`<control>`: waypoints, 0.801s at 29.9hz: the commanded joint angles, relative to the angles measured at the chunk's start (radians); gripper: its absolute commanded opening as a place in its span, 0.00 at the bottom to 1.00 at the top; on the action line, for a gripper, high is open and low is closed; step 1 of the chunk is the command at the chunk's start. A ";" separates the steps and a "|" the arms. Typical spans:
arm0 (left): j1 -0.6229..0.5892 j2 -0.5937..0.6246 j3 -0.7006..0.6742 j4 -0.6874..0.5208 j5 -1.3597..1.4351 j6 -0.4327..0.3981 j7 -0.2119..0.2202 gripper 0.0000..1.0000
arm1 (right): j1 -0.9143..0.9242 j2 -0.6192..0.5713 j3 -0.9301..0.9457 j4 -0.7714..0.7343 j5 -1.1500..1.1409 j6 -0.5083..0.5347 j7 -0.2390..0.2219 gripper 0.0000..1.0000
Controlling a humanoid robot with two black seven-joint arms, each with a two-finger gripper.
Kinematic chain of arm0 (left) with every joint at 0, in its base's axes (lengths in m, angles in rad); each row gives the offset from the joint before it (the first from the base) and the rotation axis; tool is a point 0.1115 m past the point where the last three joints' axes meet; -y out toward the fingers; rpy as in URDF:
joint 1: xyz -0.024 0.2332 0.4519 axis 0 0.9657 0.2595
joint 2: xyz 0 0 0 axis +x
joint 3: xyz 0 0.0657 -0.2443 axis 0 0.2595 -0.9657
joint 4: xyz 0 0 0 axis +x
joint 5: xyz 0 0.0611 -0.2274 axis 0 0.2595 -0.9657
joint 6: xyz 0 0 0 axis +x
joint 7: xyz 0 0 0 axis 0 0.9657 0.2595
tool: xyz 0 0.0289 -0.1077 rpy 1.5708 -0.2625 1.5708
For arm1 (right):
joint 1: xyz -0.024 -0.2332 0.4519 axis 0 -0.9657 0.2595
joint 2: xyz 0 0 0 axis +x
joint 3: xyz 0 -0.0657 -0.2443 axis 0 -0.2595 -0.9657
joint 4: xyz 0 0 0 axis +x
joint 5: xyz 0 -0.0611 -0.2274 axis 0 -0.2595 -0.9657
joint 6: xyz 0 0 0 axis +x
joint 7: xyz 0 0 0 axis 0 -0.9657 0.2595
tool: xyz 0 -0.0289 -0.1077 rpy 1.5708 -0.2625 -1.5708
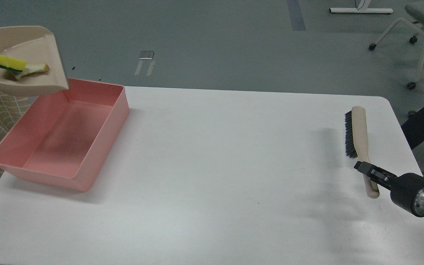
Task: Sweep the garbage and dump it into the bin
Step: 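Lift the dustpan with the left gripper over the pink bin, then tilt the dustpan with the left gripper to dump debris into the bin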
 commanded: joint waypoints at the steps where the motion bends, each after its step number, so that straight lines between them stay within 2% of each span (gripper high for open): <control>1: 0.007 0.039 0.014 0.007 0.009 -0.001 -0.026 0.02 | 0.000 0.001 0.003 0.000 0.000 0.000 0.000 0.03; 13: 0.001 0.067 0.087 -0.005 0.122 -0.001 -0.029 0.00 | 0.000 0.021 0.022 0.005 0.000 0.000 0.013 0.03; 24: -0.008 0.084 0.089 -0.155 0.202 -0.001 -0.029 0.00 | 0.000 0.041 0.023 0.005 0.000 0.000 0.016 0.03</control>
